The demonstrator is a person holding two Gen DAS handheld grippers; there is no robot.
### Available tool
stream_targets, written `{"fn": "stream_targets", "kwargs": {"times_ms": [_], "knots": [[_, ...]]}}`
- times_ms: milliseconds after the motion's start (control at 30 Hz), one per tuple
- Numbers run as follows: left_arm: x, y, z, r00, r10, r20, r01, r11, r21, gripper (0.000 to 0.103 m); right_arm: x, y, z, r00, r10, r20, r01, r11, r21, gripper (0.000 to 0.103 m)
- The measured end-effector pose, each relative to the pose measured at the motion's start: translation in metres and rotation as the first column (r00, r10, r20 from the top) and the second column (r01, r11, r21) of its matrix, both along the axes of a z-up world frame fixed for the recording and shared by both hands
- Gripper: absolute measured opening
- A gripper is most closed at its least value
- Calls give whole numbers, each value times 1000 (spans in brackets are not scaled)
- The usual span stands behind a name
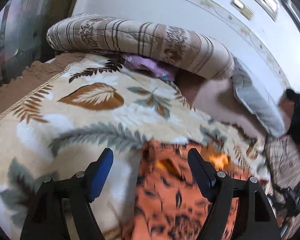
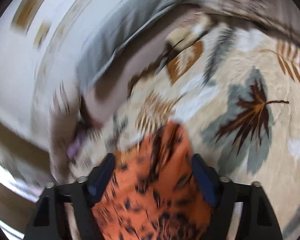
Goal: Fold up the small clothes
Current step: 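Fold the hem up toward the collar with both tools and release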
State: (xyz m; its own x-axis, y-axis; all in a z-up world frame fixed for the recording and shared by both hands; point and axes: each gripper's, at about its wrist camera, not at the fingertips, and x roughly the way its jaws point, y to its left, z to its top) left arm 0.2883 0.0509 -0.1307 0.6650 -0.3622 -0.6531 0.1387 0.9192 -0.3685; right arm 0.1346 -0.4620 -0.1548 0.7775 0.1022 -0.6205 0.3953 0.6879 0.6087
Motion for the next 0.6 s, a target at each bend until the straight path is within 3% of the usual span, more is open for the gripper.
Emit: {"fn": "stream_targets", "kwargs": {"times_ms": [100,300,400,467,600], "knots": [[-31,-23,-13,996,-86,-21,88,994,65,77,13,48,-3,987,133,-91,-140,987,-81,47],[-61,-69,-50,967,-241,-82,252,953,170,77,50,121,-34,930,268,-253,-318,930,-184,42],[-55,-77,-62,968,-237,-84,250,939,234,77,80,127,-46,922,241,-301,-317,920,-233,42],[-48,-79,-68,968,-232,-93,248,939,238,78,107,127,-51,922,210,-325,-305,912,-276,42],[-43,-88,-75,967,-235,-97,253,921,295,87,155,112,-38,951,135,-278,-227,915,-334,43]]}}
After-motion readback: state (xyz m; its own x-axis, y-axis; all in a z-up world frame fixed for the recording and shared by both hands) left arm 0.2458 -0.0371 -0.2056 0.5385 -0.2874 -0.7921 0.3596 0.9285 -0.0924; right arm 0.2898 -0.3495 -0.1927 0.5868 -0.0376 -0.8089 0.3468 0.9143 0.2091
